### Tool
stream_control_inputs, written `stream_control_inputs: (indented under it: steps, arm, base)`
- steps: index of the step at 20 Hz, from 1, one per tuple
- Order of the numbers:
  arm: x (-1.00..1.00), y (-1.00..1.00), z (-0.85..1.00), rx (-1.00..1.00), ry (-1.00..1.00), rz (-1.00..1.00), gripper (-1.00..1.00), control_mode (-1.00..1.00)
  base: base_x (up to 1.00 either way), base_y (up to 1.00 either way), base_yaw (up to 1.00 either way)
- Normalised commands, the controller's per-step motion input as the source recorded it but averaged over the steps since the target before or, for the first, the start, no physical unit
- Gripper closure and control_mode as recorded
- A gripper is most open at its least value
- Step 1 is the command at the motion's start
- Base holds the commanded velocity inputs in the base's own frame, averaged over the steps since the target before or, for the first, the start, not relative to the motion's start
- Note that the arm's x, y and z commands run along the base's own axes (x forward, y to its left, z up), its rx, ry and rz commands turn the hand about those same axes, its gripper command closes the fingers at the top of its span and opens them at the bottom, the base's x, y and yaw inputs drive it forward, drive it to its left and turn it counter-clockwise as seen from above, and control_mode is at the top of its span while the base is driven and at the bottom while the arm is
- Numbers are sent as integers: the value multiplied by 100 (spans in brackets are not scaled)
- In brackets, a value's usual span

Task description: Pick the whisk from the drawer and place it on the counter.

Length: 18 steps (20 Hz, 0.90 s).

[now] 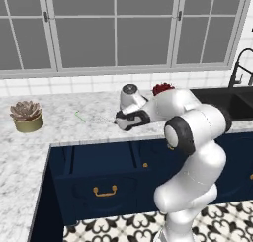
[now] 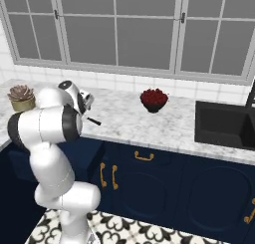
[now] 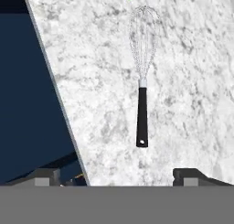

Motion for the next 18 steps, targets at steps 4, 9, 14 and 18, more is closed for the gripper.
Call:
stream_control_inputs:
  steps: [4, 9, 14, 18]
  arm:
    - [-100, 0, 98, -1, -36, 14, -100, -100]
    - [-100, 0, 79, 0, -23, 12, -100, -100]
    - [-98, 3, 82, 0, -5, 7, -100, -100]
    - [-61, 15, 88, 0, 0, 1, -100, -100]
  base:
    - [0, 0, 0]
    - [0, 0, 0]
    - [0, 0, 0]
    - [0, 0, 0]
